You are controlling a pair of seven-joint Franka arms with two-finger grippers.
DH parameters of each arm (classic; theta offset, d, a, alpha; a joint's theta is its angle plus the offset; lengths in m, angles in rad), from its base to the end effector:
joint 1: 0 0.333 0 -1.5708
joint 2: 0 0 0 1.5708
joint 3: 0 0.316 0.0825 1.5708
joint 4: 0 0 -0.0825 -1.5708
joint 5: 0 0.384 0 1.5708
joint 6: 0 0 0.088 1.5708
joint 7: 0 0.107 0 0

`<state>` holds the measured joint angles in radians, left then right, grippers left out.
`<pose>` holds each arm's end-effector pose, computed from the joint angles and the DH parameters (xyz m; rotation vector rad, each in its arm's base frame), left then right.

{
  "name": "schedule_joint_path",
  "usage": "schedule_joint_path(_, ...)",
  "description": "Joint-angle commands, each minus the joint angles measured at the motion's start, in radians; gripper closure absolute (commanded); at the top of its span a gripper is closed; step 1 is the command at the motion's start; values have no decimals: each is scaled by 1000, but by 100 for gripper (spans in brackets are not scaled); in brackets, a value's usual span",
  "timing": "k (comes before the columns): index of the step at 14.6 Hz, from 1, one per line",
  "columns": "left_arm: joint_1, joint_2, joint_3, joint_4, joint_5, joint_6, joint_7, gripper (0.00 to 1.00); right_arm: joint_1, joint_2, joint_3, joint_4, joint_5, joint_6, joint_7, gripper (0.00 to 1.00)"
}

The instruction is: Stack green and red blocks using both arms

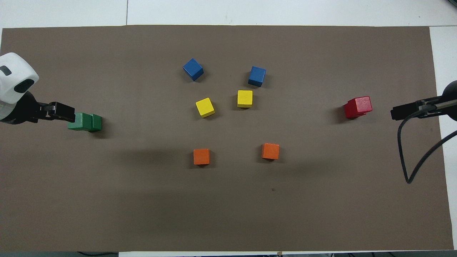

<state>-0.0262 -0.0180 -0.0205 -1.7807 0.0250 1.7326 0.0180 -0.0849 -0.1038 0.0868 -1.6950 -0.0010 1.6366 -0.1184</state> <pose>0.5537 -0.0237 0.5486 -3.1140 0.1076 0.0463 0.5278 0.0033 0.6274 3.1226 0.1877 0.0694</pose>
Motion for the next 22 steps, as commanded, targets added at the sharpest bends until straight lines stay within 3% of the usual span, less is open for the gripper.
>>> schedule_joint_path(1, -11, -25, 16, 7, -8, -24, -4, 0, -10, -13, 4, 14, 15, -52, 22, 0)
schedule_joint_path(3, -20, -28, 16, 1, -8, -25, -6, 0, -9, -19, -1, 41, 16, -105, 25, 0)
schedule_joint_path(7, -21, -31, 14, -3, -8, -19, -6, 0, 68, -20, -105, 49, 18, -149, 26, 0)
schedule_joint_path(22, -11, -46, 8, 34, -4, -39, -3, 0, 42, 12, -102, 57, -22, -133, 68, 0)
